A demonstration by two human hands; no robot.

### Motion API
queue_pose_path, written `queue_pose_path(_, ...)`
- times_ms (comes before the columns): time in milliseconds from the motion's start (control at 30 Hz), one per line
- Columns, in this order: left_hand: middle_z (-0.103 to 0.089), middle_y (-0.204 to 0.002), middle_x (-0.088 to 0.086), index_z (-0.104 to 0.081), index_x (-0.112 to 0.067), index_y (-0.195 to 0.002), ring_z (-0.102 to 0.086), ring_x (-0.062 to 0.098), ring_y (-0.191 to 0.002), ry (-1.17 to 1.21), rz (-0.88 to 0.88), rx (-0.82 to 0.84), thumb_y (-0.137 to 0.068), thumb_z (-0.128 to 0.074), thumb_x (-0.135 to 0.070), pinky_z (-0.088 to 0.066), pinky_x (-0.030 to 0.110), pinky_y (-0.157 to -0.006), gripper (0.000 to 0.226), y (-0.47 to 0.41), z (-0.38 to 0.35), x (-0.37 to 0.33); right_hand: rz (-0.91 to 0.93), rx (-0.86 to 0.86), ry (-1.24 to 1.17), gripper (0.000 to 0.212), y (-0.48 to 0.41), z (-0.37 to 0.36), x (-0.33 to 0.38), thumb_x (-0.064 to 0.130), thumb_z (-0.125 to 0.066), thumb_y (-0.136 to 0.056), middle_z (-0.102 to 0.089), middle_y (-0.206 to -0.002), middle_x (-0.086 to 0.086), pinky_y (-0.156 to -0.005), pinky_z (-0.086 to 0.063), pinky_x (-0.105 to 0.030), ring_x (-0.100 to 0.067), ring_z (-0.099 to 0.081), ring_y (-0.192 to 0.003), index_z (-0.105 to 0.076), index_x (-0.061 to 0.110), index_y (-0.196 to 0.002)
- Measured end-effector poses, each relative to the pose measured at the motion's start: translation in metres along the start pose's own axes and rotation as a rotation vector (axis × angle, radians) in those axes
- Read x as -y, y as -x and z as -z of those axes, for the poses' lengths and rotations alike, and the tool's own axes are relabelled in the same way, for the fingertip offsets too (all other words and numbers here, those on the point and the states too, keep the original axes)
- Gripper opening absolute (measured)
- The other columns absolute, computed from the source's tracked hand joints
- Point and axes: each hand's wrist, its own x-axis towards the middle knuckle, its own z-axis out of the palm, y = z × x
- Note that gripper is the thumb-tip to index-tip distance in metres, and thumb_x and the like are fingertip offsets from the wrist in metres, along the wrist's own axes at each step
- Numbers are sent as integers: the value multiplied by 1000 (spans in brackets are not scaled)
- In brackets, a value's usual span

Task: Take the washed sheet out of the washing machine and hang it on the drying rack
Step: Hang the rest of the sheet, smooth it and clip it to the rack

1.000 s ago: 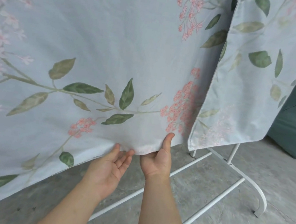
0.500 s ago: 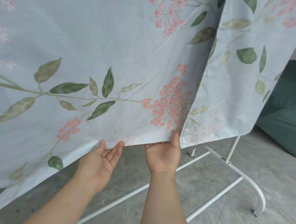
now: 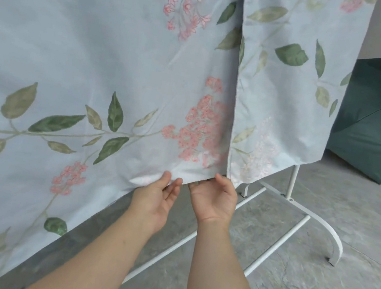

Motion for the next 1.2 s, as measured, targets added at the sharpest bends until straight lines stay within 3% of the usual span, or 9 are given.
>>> queue_pose_path(67, -66, -94, 8, -61, -4, -100, -69, 14, -74, -21, -15, -6, -94, -63, -6, -57, 18, -56, 8, 1, 2, -1, 46, 108, -44, 60, -2, -4, 12, -1, -67, -66, -53, -137, -19, -117, -25, -50, -38, -45, -135, -60, 1, -126)
queue_pose_path(167, -66, -94, 6, -62, -6, -101, -66, 14, -78, -53, -27, -20, -93, -64, -8, -57, 18, -55, 8, 1, 5, -4, 69, 141, -150, 51, 6, -14, 33, 21, -70, -78, -52, -142, -20, -116, -26, -56, -40, -45, -135, -66, 1, -125)
queue_pose_path(267, -66, -93, 5, -63, -7, -102, -65, 14, -77, -75, -28, -32, -93, -65, -10, -56, 19, -55, 10, 0, 7, -5, 48, 36, -89, 47, 3, -16, 45, 44, -58, -92, -63, -132, -15, -113, -34, -53, -35, -55, -128, -74, 7, -115)
queue_pose_path(400, -63, -85, 5, -63, -8, -102, -62, 13, -73, -117, -22, -17, -93, -65, -13, -55, 19, -52, 11, -1, 10, -4, -6, -38, 39, 56, -11, -26, 45, 40, -64, -91, -61, -133, -17, -112, -39, -48, -33, -58, -125, -59, 5, -134)
queue_pose_path(500, -62, -81, 4, -63, -8, -100, -61, 13, -71, -149, -16, -15, -93, -65, -15, -54, 19, -52, 10, -1, 10, -6, 10, -69, 70, 61, -18, -24, 40, 43, -66, -90, -60, -135, -17, -111, -40, -49, -33, -57, -125, -56, 8, -138)
queue_pose_path(700, -62, -76, 3, -63, -8, -97, -61, 12, -68, -170, -23, -6, -92, -66, -16, -53, 20, -52, 10, -4, 13, -6, 32, -175, 71, 51, -26, -20, 37, 46, -63, -91, -69, -121, -17, -103, -47, -52, -32, -65, -114, -65, 6, -122)
queue_pose_path(800, -63, -77, 4, -63, -7, -99, -61, 12, -69, -163, -24, 0, -92, -66, -16, -53, 21, -55, 12, -5, 15, -5, 75, -268, 146, 57, -34, -18, 32, 48, -69, -86, -71, -116, -15, -98, -51, -54, -32, -69, -106, -63, 7, -124)
queue_pose_path(1033, -63, -98, 9, -59, -7, -104, -72, 14, -72, -28, -11, 63, -97, -58, -13, -56, 21, -55, 9, -6, 17, -7, 129, -427, 244, 58, -35, -14, 28, 48, -77, -79, -74, -108, -12, -76, -60, -48, -29, -74, -92, -62, 9, -119)
queue_pose_path(1200, -65, -102, 11, -59, -6, -105, -74, 16, -70, 10, 22, 98, -97, -58, -11, -57, 22, -56, 9, -4, 13, -3, 122, -385, 232, 56, -35, -12, 28, 51, -75, -79, -74, -109, -12, -89, -56, -51, -29, -73, -97, -67, 9, -115)
